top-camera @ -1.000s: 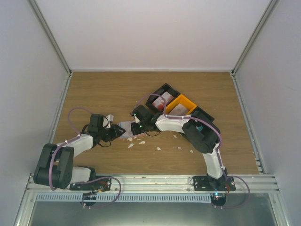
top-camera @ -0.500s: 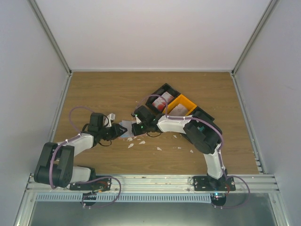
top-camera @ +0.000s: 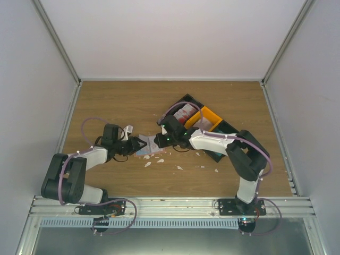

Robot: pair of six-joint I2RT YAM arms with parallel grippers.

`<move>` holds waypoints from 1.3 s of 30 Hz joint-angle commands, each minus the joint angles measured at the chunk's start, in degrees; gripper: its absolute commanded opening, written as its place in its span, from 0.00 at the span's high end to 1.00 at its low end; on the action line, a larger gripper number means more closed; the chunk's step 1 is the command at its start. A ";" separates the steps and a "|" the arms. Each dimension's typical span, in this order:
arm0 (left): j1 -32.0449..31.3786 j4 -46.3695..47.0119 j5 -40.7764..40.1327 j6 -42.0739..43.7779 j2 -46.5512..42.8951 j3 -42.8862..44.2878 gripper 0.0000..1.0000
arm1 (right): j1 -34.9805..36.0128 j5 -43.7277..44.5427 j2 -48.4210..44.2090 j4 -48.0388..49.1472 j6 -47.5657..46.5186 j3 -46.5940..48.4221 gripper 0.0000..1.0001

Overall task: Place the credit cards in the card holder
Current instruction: Insert the credit card into the card holder.

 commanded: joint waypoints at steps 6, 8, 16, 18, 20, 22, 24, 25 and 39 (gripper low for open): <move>-3.75 4.32 2.75 -0.86 2.42 4.55 0.53 | -3.28 8.11 -10.20 -1.85 0.10 -4.87 0.78; -4.72 4.42 2.38 -1.09 2.85 5.22 0.51 | -4.35 9.01 -12.34 -2.76 -0.17 -5.83 0.77; -6.34 4.57 1.78 -1.25 4.37 6.92 0.44 | -7.15 9.61 -17.06 -5.16 -0.63 -8.18 0.72; -6.52 4.24 1.49 -0.97 4.35 7.17 0.42 | -7.70 10.66 -17.97 -5.53 -0.89 -8.38 0.71; -6.65 3.65 0.98 -0.60 4.38 7.60 0.41 | -8.28 10.66 -18.81 -6.01 -1.45 -8.45 0.70; -6.66 3.47 0.75 -0.45 4.64 7.77 0.40 | -9.06 10.56 -19.56 -6.72 -2.29 -8.32 0.69; -6.63 3.26 0.45 -0.44 4.64 7.82 0.40 | -10.18 9.92 -20.30 -7.74 -3.67 -7.99 0.66; -6.62 3.10 -0.01 -0.44 4.29 7.81 0.40 | -10.84 9.90 -20.73 -8.39 -4.62 -7.82 0.65; -6.94 -4.36 -8.03 1.98 -7.72 6.88 0.28 | -25.09 8.98 -27.96 -27.93 -10.26 -8.16 0.50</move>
